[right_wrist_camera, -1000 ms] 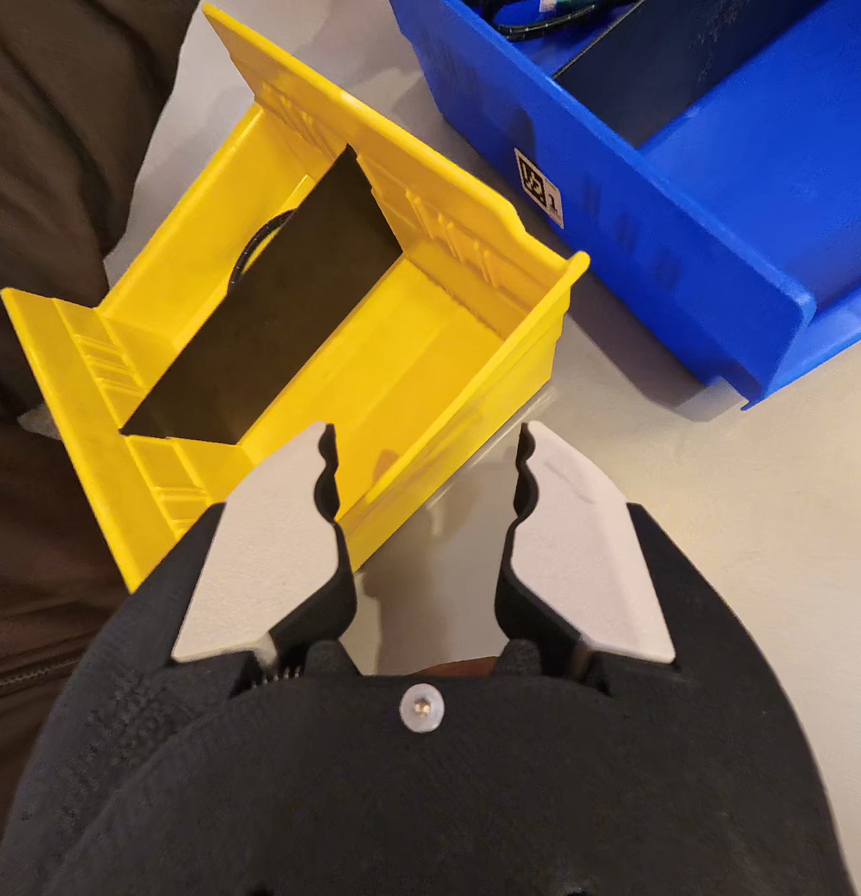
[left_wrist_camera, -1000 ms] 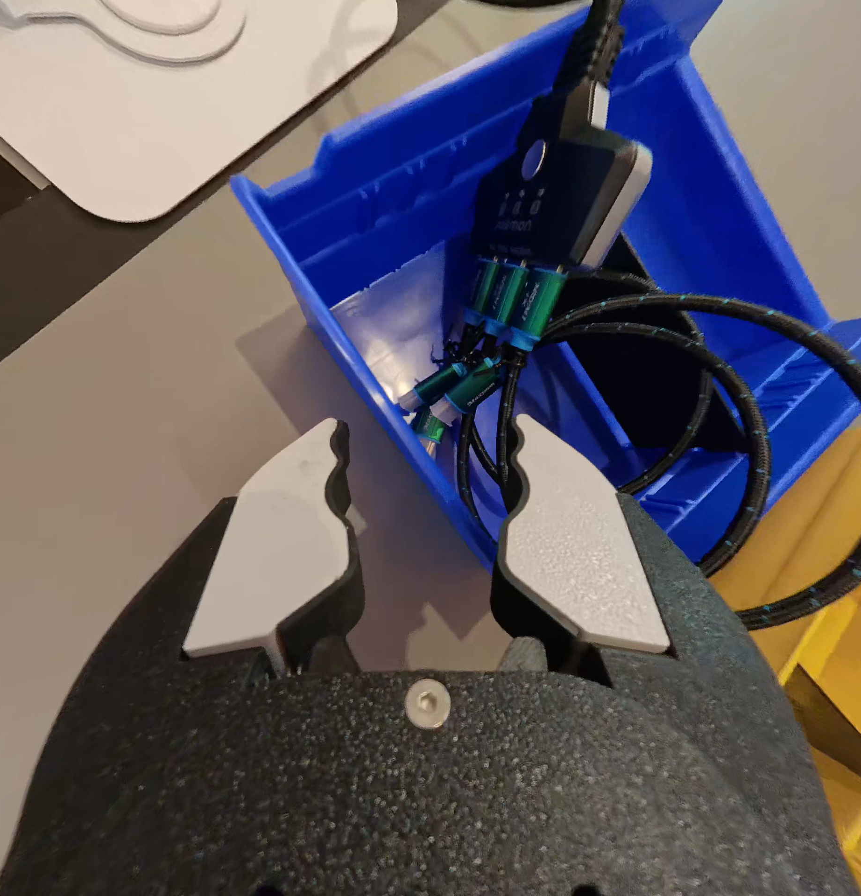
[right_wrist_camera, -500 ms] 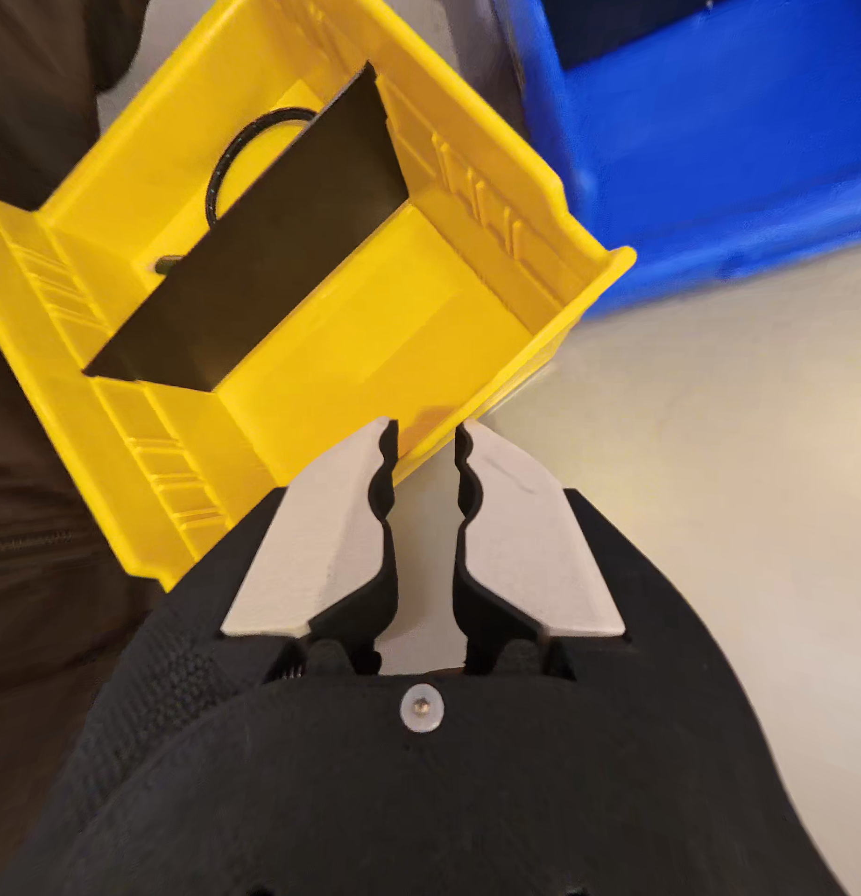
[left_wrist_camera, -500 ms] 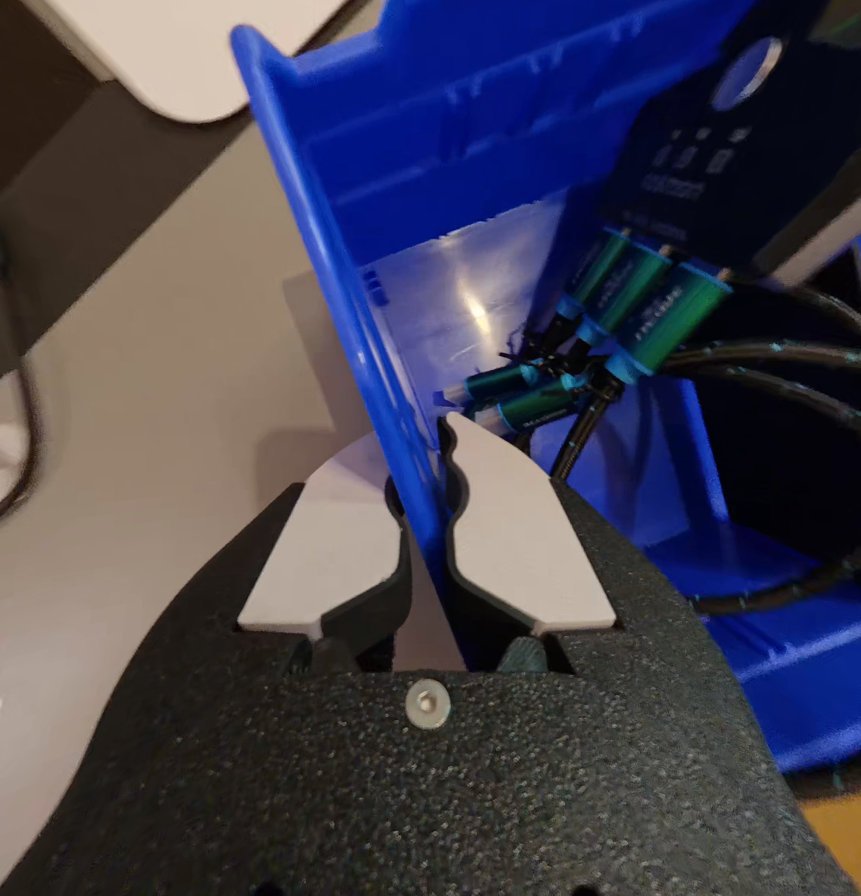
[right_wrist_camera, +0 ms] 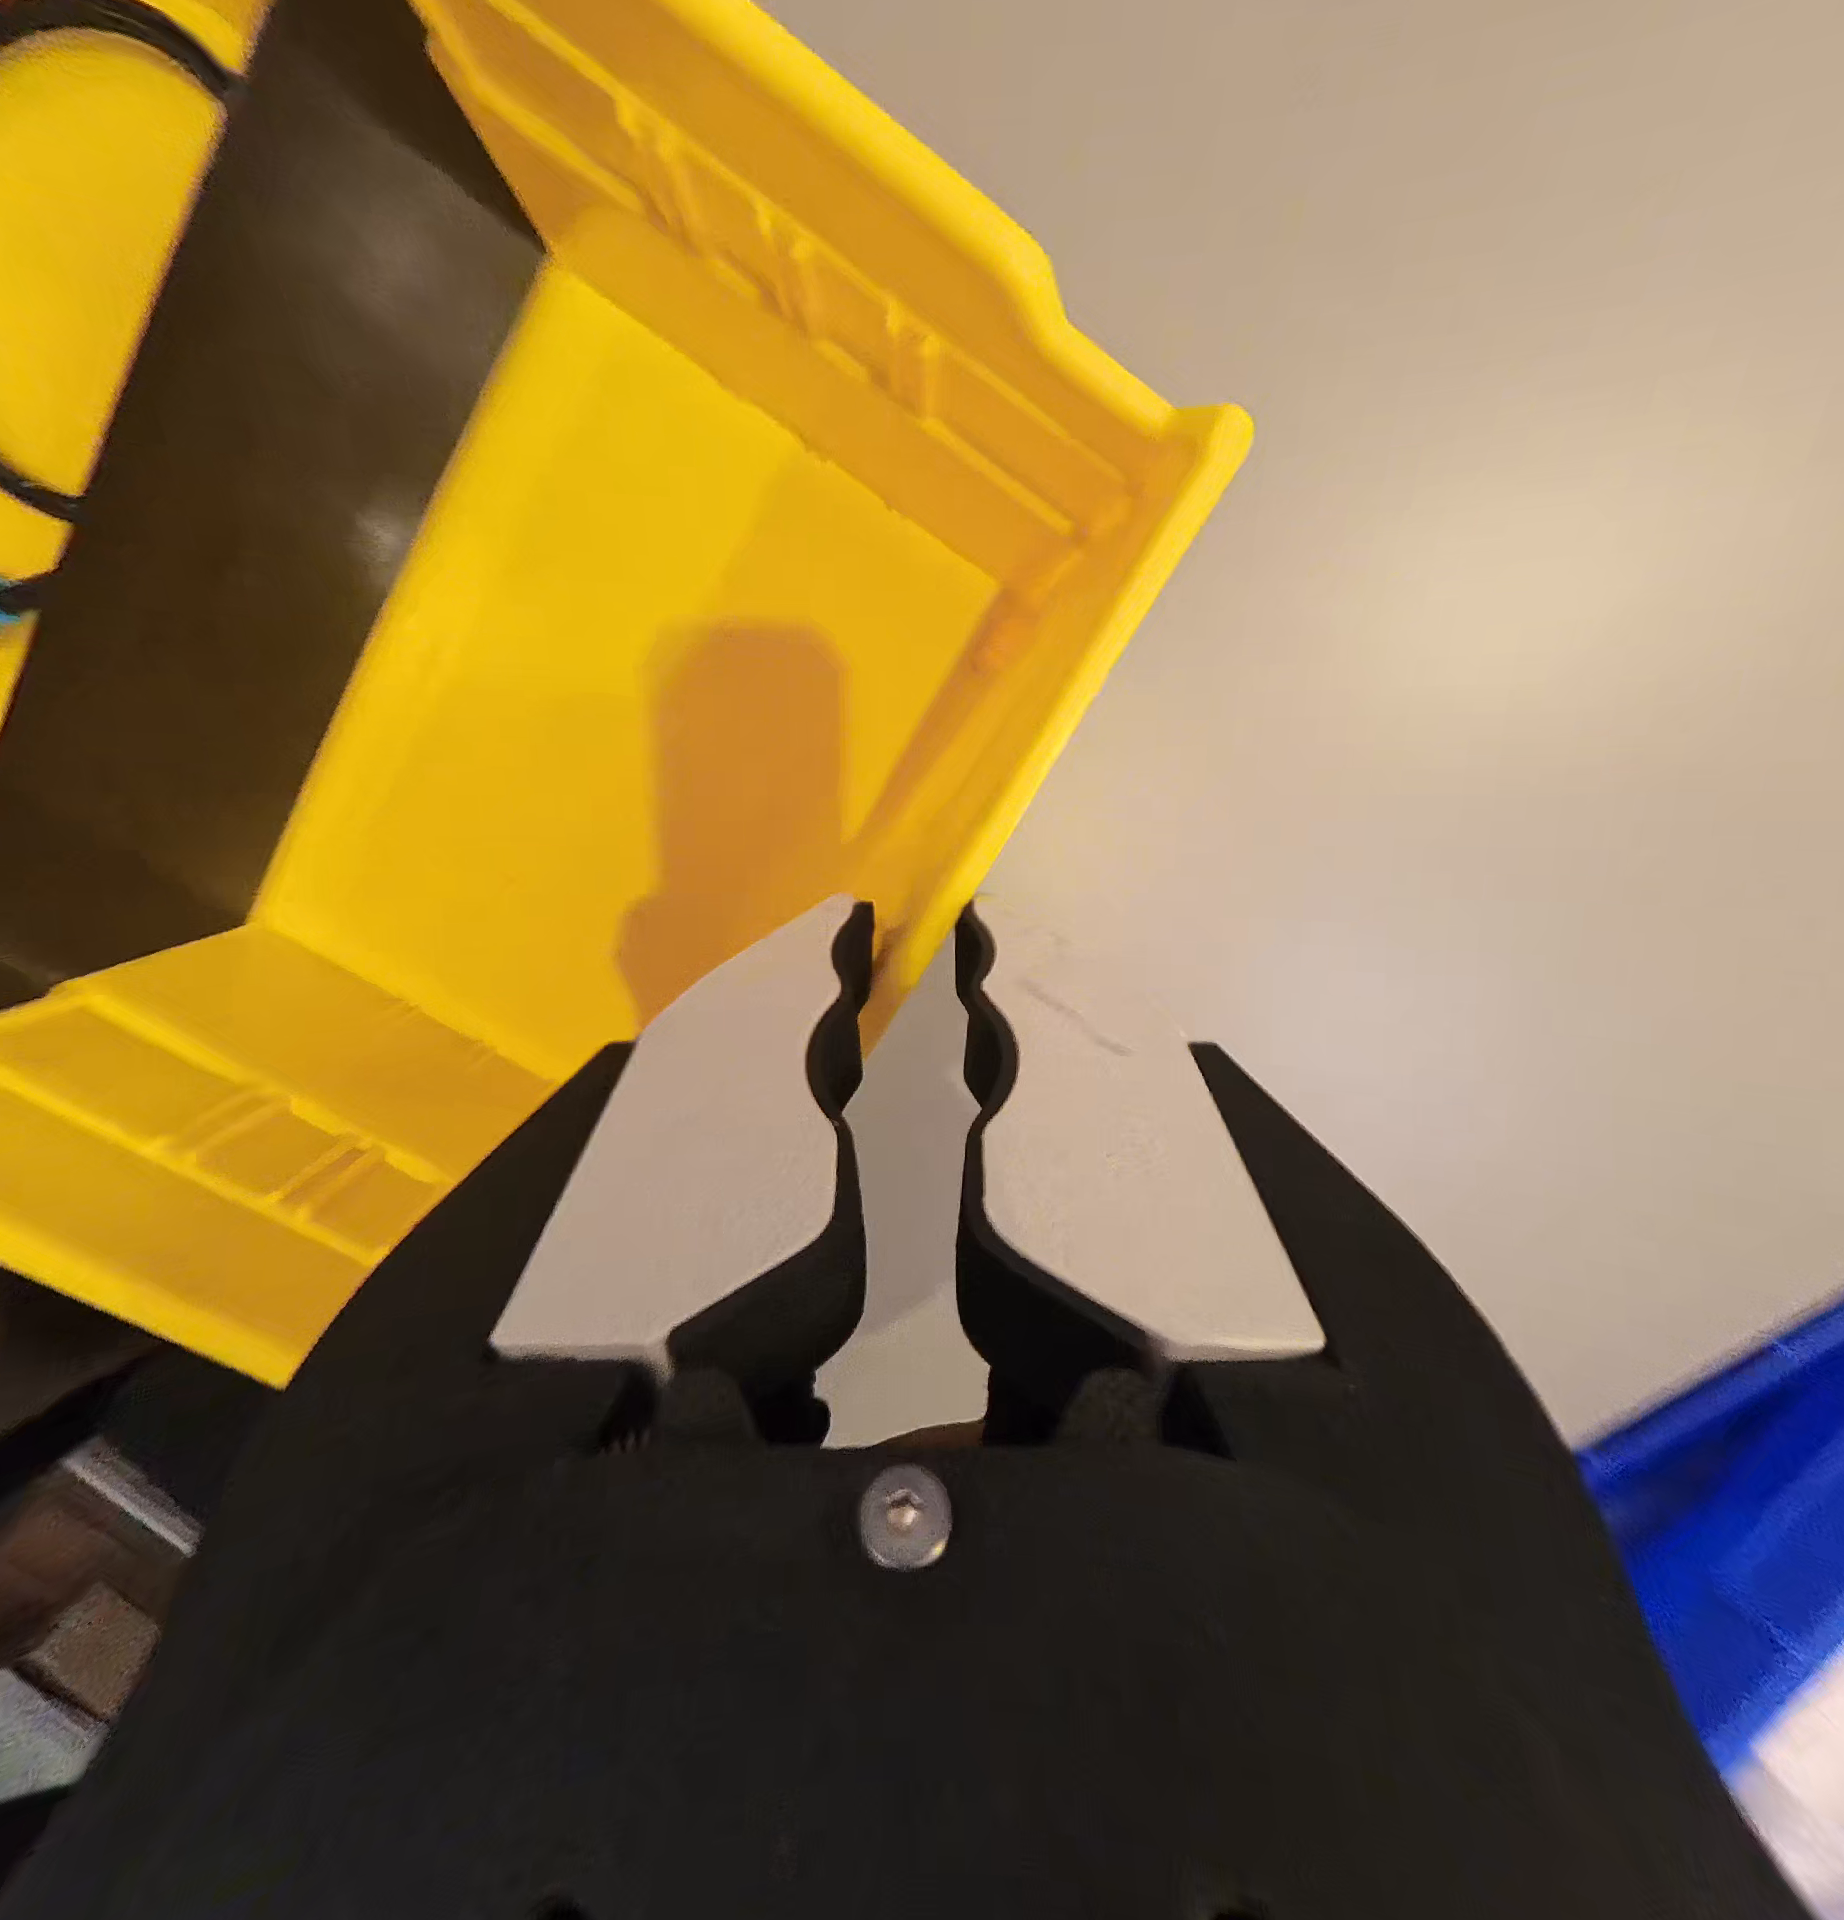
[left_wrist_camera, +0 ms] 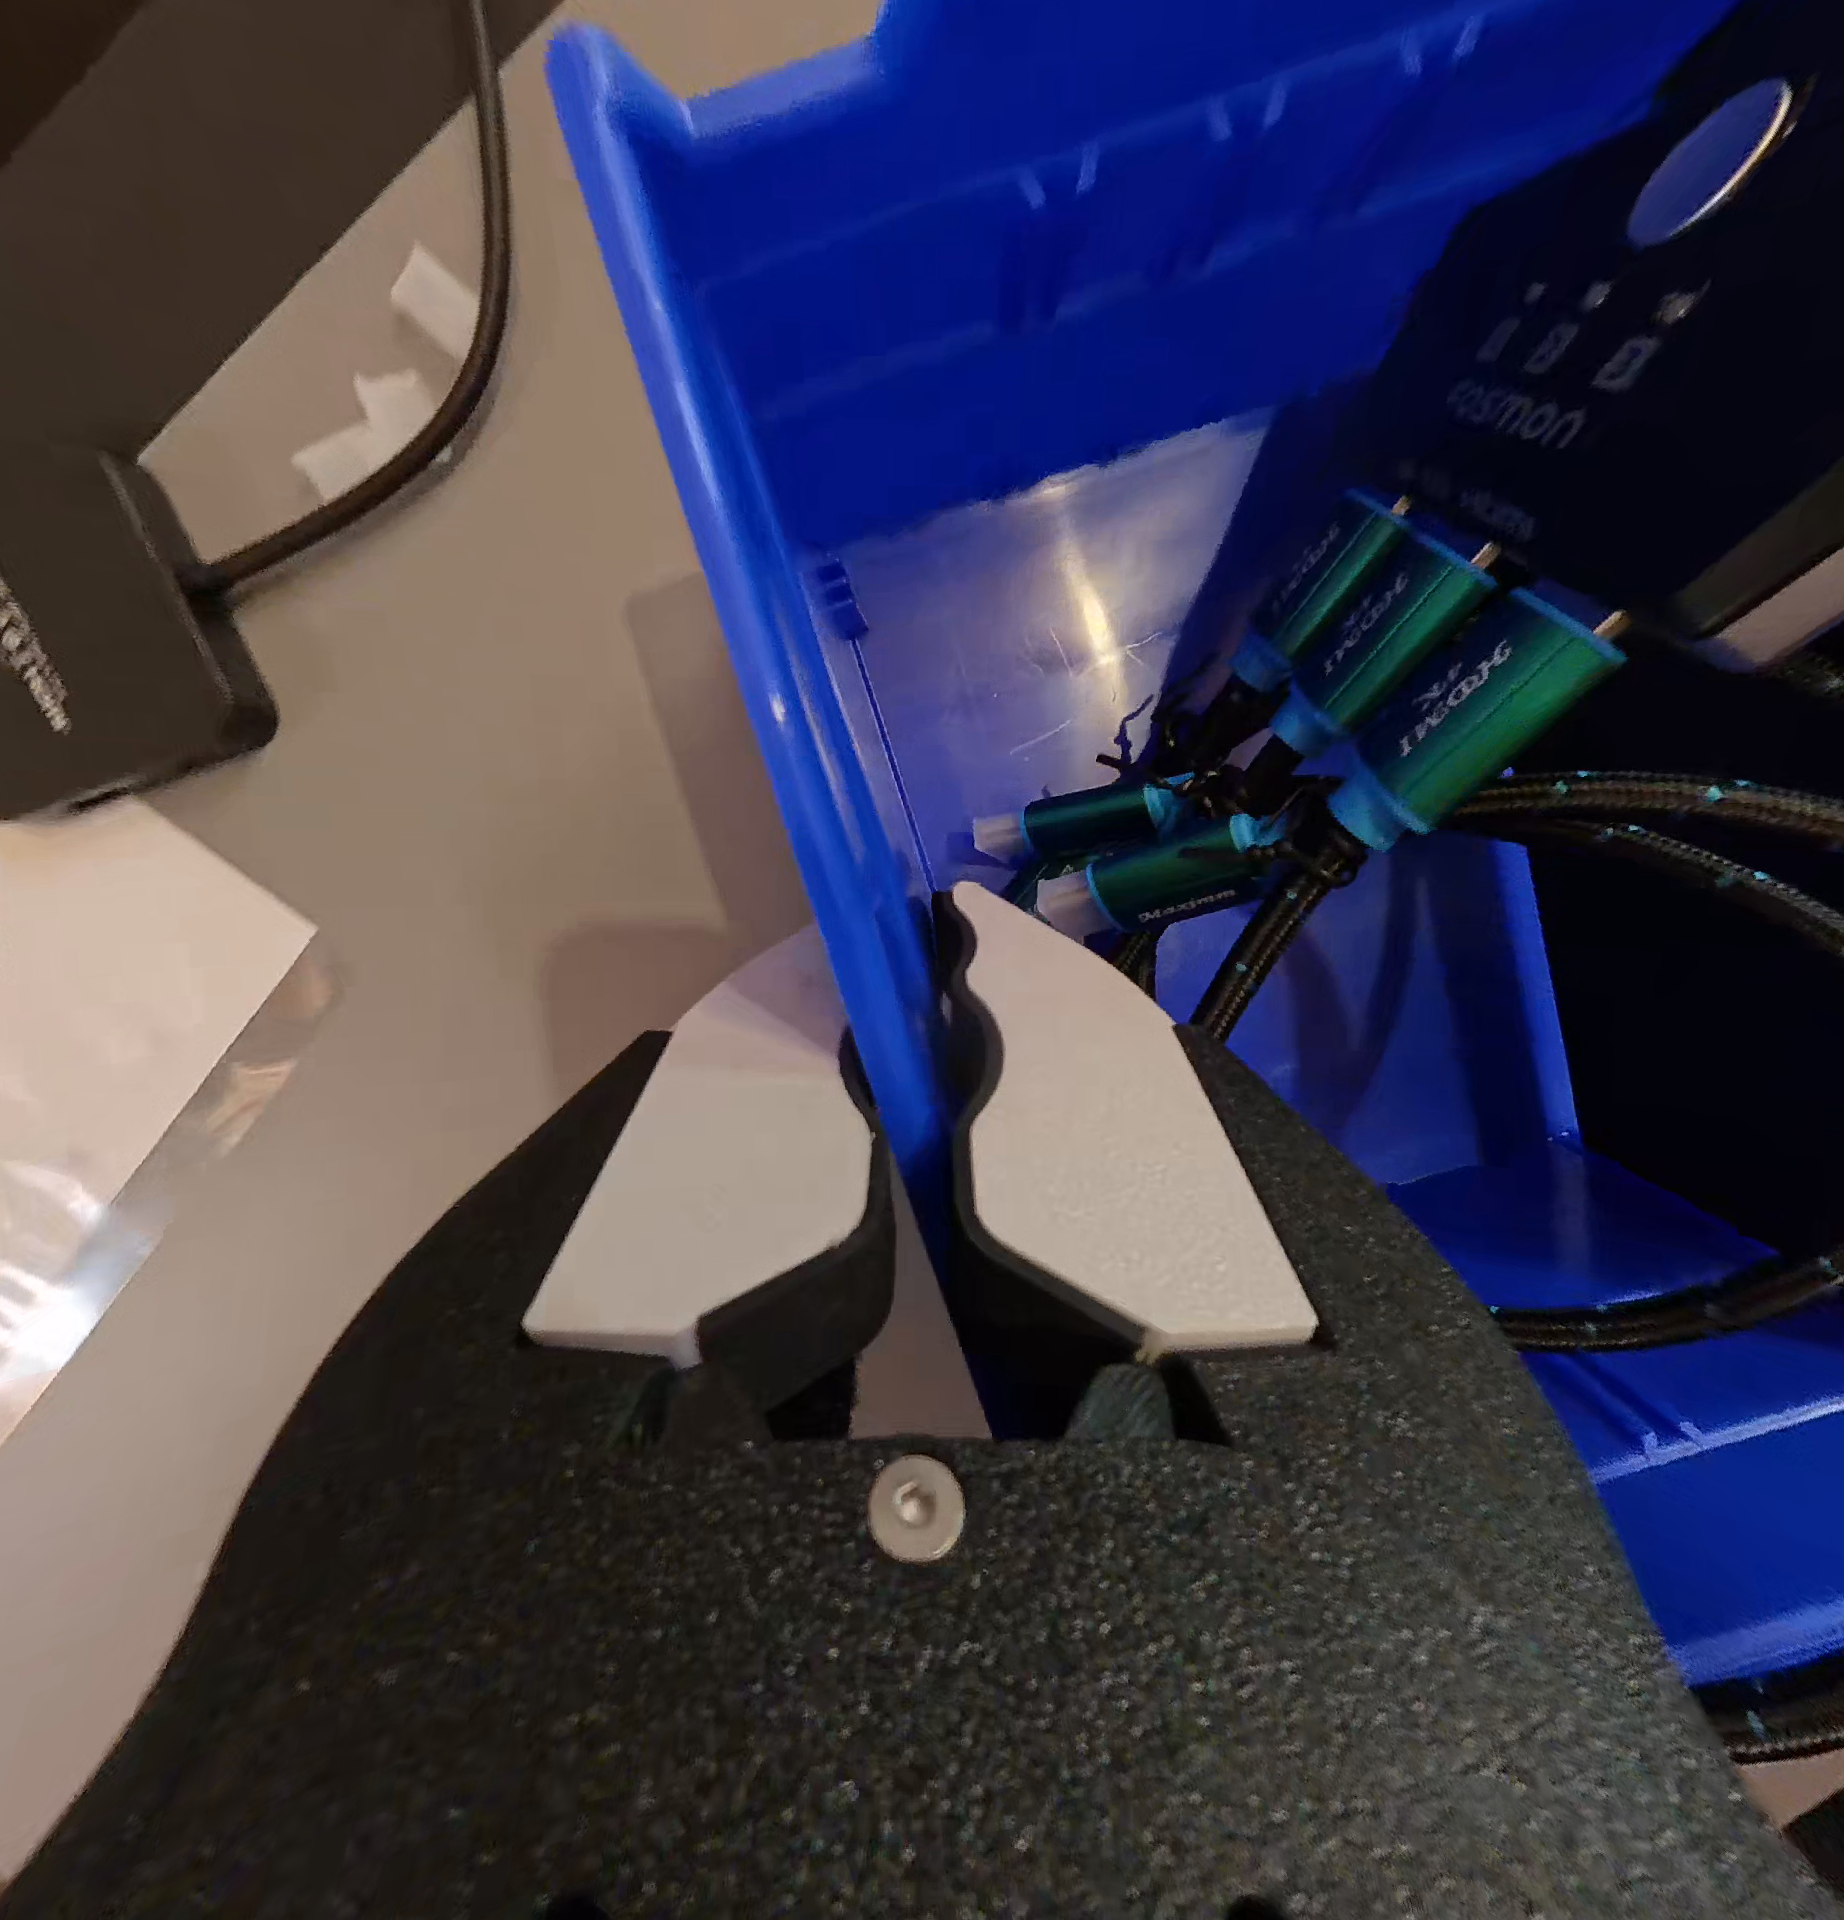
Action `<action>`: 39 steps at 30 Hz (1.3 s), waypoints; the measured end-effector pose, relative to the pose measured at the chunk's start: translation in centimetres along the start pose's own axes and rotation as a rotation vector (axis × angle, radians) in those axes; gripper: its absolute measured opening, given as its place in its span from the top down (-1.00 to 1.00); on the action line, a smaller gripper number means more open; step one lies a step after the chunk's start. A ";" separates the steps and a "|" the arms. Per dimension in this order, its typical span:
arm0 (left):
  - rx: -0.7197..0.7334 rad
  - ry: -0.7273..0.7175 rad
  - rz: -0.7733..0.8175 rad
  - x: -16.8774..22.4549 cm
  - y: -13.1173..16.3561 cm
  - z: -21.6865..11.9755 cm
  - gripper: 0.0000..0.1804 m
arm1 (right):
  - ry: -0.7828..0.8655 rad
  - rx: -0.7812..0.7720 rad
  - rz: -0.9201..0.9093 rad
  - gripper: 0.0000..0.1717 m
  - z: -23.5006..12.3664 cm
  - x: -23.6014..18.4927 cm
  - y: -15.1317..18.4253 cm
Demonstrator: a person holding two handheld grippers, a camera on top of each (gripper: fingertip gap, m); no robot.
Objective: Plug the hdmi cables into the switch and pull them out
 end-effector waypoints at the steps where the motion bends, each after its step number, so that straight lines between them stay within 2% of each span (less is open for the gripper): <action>1: -0.012 -0.007 0.024 -0.6 0.8 -0.3 0.94 | 0.032 -0.027 -0.005 0.83 -0.2 1.1 0.4; 5: -0.074 -0.016 0.120 -3.2 3.8 -1.7 0.93 | 0.125 -0.107 -0.056 0.83 -0.7 5.5 1.5; 11: -0.070 0.021 0.256 -6.9 7.9 -3.4 0.93 | 0.295 -0.195 -0.195 0.81 -1.0 12.1 2.0; 18: -0.064 0.042 0.450 -9.9 11.3 -4.8 0.90 | 0.394 -0.253 -0.363 0.80 -0.4 16.5 0.3; 27: -0.059 0.105 0.617 -12.6 11.9 -5.0 0.91 | 0.492 -0.363 -0.495 0.78 0.5 20.2 -1.9; 39: -0.128 0.182 0.762 -15.9 12.2 -5.2 0.93 | 0.487 -0.436 -0.482 0.79 0.5 24.4 -2.1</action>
Point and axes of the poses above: each gripper's, where its closed fingertips meet, z out along the fingers, y out of its underside, x = y × z across the jaws, the point moved 5 cm from there along -z, back along the fingers, and after that the axes turned 3 degrees about -y, right-handed, at the moved point
